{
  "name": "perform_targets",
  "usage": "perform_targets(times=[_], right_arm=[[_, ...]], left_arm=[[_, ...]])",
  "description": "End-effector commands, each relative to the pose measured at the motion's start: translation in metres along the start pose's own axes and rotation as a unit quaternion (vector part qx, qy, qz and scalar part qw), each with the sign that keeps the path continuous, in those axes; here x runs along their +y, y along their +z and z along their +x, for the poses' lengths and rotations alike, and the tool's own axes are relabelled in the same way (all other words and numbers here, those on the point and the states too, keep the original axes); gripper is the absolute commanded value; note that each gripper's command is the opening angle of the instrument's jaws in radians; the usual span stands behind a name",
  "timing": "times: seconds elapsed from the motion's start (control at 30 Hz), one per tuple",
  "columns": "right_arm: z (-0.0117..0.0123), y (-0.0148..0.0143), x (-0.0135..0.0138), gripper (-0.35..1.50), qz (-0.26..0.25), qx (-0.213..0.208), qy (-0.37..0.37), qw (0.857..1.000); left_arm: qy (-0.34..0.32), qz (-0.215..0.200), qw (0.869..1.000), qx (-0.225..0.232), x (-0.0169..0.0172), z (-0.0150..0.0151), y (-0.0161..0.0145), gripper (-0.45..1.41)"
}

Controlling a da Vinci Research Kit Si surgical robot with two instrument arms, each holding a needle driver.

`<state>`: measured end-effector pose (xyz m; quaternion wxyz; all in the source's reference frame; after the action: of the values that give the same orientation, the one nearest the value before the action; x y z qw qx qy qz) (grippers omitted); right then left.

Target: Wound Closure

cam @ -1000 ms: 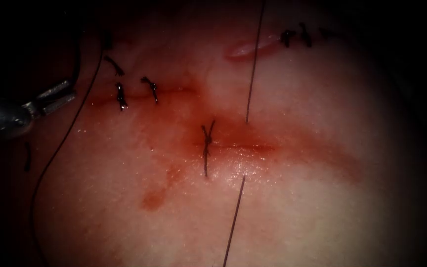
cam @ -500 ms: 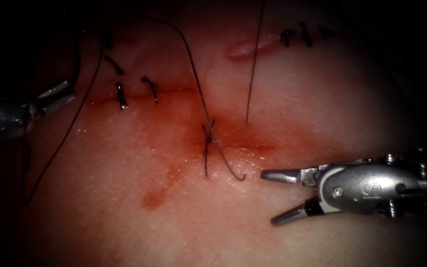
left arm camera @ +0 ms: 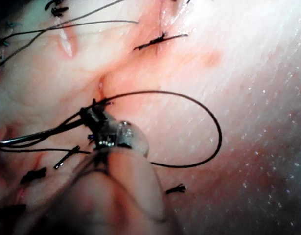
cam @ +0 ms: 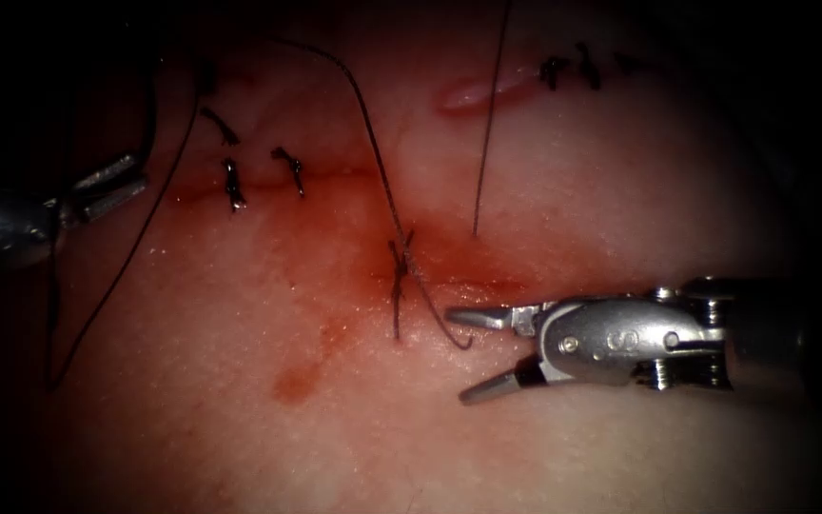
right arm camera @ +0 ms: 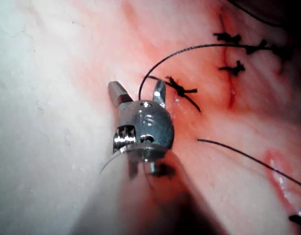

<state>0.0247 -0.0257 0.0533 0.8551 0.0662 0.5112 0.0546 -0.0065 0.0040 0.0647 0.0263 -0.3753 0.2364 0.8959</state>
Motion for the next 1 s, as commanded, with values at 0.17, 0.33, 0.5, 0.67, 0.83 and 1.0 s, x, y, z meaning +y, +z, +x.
perform_targets(times=[0.17, 0.33, 0.5, 0.67, 0.83, 1.0], right_arm=[[-0.0002, -0.0004, -0.0006, -0.35, 0.016, -0.014, 0.003, 1.000], [0.0029, -0.0015, -0.0043, -0.35, 0.038, -0.013, -0.003, 0.999], [0.0065, -0.0023, -0.0077, -0.35, 0.060, 0.002, -0.008, 0.998], [0.0107, -0.0036, -0.0109, -0.35, 0.081, 0.012, -0.025, 0.996], [0.0137, -0.0040, -0.0133, -0.35, 0.097, 0.014, -0.041, 0.994], [0.0139, -0.0039, -0.0137, -0.35, 0.107, 0.012, -0.047, 0.993]], left_arm=[[0.001, -0.001, 1.000, 0.000, 0.0001, 0.0001, 0.0008, -0.21], [0.001, -0.001, 1.000, 0.000, 0.0001, 0.0001, 0.0008, -0.21], [0.001, -0.001, 1.000, 0.001, 0.0002, 0.0001, 0.0009, -0.21], [0.002, -0.001, 1.000, 0.001, 0.0003, 0.0002, 0.0010, -0.21], [0.002, -0.001, 1.000, 0.001, 0.0003, 0.0002, 0.0010, -0.23], [0.002, -0.001, 1.000, 0.001, 0.0003, 0.0002, 0.0010, -0.23]])
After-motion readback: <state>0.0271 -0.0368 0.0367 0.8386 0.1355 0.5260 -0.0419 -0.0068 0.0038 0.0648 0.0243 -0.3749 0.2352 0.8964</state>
